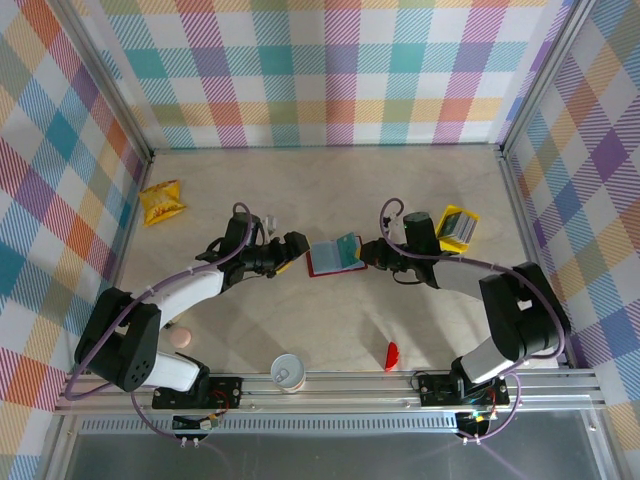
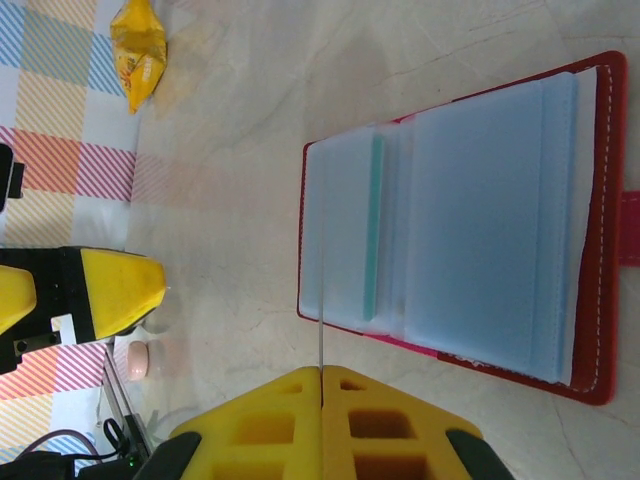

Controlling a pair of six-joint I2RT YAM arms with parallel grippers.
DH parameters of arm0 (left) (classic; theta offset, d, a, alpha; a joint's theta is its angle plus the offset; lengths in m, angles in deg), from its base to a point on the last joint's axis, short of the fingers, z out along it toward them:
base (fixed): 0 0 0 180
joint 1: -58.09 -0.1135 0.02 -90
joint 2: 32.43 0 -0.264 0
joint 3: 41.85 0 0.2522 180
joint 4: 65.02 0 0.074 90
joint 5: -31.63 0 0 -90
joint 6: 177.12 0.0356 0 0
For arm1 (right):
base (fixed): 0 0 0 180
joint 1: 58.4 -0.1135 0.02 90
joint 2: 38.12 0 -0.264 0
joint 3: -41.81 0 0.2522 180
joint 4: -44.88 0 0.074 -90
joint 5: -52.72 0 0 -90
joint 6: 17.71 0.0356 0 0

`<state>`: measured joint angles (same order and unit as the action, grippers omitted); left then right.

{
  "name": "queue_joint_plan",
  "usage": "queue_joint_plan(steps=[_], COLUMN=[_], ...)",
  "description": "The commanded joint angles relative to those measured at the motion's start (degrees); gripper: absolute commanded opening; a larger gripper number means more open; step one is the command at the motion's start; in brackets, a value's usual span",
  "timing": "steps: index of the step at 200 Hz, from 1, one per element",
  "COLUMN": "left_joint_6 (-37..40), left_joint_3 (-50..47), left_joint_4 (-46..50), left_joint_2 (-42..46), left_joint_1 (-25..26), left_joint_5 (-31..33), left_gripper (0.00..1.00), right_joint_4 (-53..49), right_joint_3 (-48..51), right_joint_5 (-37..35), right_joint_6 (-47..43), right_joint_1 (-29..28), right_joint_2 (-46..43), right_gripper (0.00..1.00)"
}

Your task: Put the credit cards into the card holder

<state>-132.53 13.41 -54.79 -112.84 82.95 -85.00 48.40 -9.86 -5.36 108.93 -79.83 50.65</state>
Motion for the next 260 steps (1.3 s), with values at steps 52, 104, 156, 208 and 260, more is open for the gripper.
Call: queue_joint_plan(steps=[52,104,156,208,260], left_joint_6=[5.46,1.47,-0.56,-0.56,-0.78], left_joint_3=[5.67,5.24,6.0,7.42,7.93], left_joint_4=[7.37,1.19,-2.69,-3.75,-4.6], left_joint_2=[-4.35,-7.32,-10.48,-13.78,-15.47], left_joint_1=[2.93,3.0,2.96,3.04,3.0], left_joint_5=[3.42,1.65,-0.52,-2.21,-2.11], left_gripper=[0.86,0.82,0.79,0.79,0.77], right_joint_4=[5.83,5.92,6.18,6.83,7.26], right_joint_3=[-0.69,-0.85,-2.66,-3.44,-4.71], right_joint_5=[1.18,-0.71,1.89,2.09,2.36], right_joint_6=[-0.15,-1.13,-0.98,-0.75,0.72], right_joint_1=[-0.34,-0.87,-0.98,-1.07,-1.16], right_joint_2=[3.29,4.85,7.86,9.37,11.42], right_gripper=[0.0,0.0,0.0,0.0,0.0])
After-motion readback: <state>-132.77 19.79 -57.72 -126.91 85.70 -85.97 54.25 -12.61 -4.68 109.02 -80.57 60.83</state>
